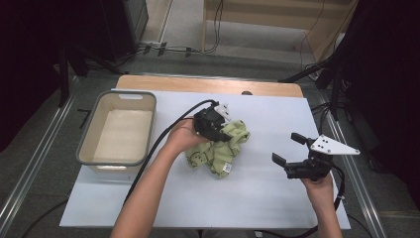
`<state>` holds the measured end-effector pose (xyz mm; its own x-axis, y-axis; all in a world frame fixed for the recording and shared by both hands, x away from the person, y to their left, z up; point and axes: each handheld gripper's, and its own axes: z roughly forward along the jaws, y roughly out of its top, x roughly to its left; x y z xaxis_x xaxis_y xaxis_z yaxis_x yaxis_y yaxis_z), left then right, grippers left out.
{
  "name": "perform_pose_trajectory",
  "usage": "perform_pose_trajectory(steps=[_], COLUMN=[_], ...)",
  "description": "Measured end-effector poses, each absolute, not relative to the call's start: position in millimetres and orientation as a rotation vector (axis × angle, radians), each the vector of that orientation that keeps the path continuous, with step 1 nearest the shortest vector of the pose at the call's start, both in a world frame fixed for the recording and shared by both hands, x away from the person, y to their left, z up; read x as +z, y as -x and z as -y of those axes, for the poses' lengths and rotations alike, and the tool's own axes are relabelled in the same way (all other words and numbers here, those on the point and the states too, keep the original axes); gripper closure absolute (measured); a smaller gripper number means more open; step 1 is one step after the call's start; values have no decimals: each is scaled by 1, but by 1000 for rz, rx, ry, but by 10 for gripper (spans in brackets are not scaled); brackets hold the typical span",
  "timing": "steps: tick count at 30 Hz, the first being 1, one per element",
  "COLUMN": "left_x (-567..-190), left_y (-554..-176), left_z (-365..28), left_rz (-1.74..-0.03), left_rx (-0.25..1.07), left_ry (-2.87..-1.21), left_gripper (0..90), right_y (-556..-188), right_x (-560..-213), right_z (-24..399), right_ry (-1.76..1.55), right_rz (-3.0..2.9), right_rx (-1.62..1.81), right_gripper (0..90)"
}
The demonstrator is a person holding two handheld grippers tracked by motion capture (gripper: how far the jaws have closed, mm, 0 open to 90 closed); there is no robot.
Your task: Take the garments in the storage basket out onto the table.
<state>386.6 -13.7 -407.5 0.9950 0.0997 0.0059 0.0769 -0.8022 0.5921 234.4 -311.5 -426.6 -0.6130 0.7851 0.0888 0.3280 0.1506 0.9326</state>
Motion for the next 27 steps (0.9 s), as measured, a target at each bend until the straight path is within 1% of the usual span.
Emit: perform_pose_trajectory(steps=[1, 2, 3, 4, 7, 8, 9, 11, 12, 13, 14, 15, 18, 22, 27], left_x=[-408, -408, -408, -408, -406, -405, -405, -403, -403, -403, -402, -402, -404, -405, -406], left_y=[-386, -386, -386, -385, -384, -384, -384, -385, -385, -385, -385, -385, -383, -383, -381], left_z=[14, 14, 14, 12, 7, 4, 4, -4, -4, -7, -12, -12, -23, -33, -38], left_rz=[-121, -131, -131, -143, -181, -210, -210, -287, -287, -312, -347, -347, -422, -462, -469], left_rx=[51, 73, 73, 84, 114, 146, 146, 146, 146, 133, 131, 131, 125, 131, 137], left_ry=[-2510, -2517, -2517, -2504, -2467, -2446, -2446, -2415, -2415, -2395, -2371, -2371, -2322, -2267, -2274], left_gripper=[685, 628, 590, 590, 446, 344, 323, 252, 210, 210, 156, 132, 0, 0, 0], right_y=[-234, -235, -235, -235, -236, -236, -236, -237, -237, -237, -237, -237, -239, -239, -239], right_x=[-427, -427, -427, -428, -430, -431, -431, -432, -432, -432, -433, -433, -436, -437, -437], right_z=[312, 312, 312, 312, 313, 314, 314, 315, 315, 315, 316, 316, 317, 317, 317], right_ry=[-1061, -1064, -1064, -1066, -1073, -1080, -1080, -1087, -1087, -1089, -1088, -1088, -1102, -1109, -1105], right_rz=[-2014, -2015, -2015, -2016, -2018, -2016, -2016, -2016, -2016, -2014, -2014, -2014, -2014, -2015, -2015], right_rx=[1461, 1463, 1463, 1462, 1459, 1461, 1461, 1464, 1464, 1466, 1470, 1470, 1477, 1475, 1475], right_gripper=[0, 0, 0, 0, 0, 0, 0, 0, 0, 0, 0, 0, 0, 0, 0])
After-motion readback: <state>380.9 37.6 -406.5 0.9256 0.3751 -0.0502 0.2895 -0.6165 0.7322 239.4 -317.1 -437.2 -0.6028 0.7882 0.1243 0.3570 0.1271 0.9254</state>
